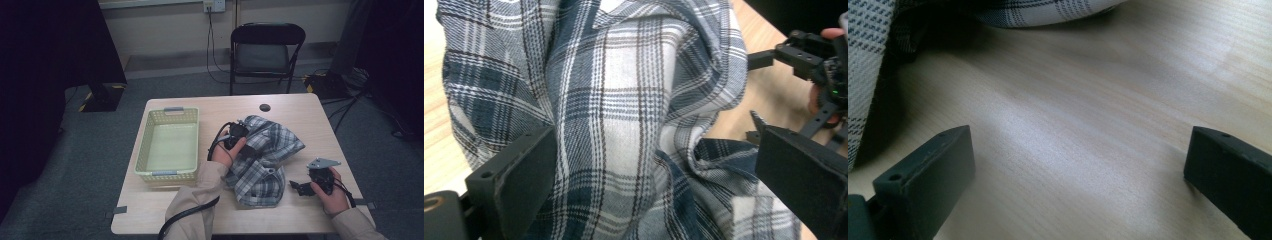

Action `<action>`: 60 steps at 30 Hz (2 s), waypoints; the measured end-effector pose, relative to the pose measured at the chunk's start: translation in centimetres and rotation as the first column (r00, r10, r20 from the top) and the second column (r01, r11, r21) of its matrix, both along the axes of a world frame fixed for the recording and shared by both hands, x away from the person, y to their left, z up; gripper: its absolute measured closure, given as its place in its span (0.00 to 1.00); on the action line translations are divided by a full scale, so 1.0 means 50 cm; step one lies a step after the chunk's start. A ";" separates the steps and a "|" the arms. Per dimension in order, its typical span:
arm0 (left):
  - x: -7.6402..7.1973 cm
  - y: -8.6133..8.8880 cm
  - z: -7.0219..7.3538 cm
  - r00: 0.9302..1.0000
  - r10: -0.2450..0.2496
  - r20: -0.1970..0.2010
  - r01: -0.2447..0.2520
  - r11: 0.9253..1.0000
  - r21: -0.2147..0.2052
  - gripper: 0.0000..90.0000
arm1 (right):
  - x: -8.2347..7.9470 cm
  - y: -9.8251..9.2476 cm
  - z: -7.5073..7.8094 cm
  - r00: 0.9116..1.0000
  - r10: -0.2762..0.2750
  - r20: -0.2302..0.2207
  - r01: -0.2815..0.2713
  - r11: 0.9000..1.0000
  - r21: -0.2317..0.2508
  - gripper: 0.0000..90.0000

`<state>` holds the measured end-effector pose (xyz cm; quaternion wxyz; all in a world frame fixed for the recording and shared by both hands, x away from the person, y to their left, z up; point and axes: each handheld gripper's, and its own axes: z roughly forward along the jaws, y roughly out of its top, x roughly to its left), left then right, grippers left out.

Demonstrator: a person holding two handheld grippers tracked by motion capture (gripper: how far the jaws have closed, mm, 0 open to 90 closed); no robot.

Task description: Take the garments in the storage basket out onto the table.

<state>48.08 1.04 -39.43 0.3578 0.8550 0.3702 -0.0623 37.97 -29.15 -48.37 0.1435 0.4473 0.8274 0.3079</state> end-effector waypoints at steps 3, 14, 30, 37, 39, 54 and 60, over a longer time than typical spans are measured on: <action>-0.006 0.003 0.001 1.000 -0.010 0.008 0.009 1.000 0.003 0.04 | 0.000 0.000 0.000 1.000 0.000 0.000 0.000 1.000 0.000 0.00; -0.020 0.019 0.010 0.999 -0.032 0.012 0.032 0.999 -0.013 0.03 | 0.000 0.000 0.000 1.000 0.000 0.000 0.000 1.000 0.000 0.00; -0.040 0.044 0.006 0.999 -0.038 0.022 0.039 0.999 -0.037 0.03 | 0.000 0.000 0.000 1.000 0.000 0.000 0.000 1.000 0.000 0.00; -0.046 0.056 -0.001 0.999 -0.040 0.025 0.041 0.999 -0.033 0.03 | 0.000 0.000 0.000 1.000 0.000 0.000 0.000 1.000 0.000 0.00; -0.047 0.060 -0.004 0.999 -0.040 0.021 0.041 0.999 -0.034 0.03 | 0.000 0.000 0.000 1.000 0.000 0.000 0.000 1.000 0.000 0.00; -0.064 0.078 -0.009 0.999 -0.041 0.025 0.042 0.998 -0.055 0.03 | 0.000 0.000 0.000 1.000 0.000 0.000 0.000 1.000 0.000 0.00; -0.075 0.081 -0.011 0.998 -0.058 0.030 0.060 0.997 -0.057 0.03 | 0.000 0.000 0.000 1.000 0.000 0.000 0.000 1.000 0.000 0.00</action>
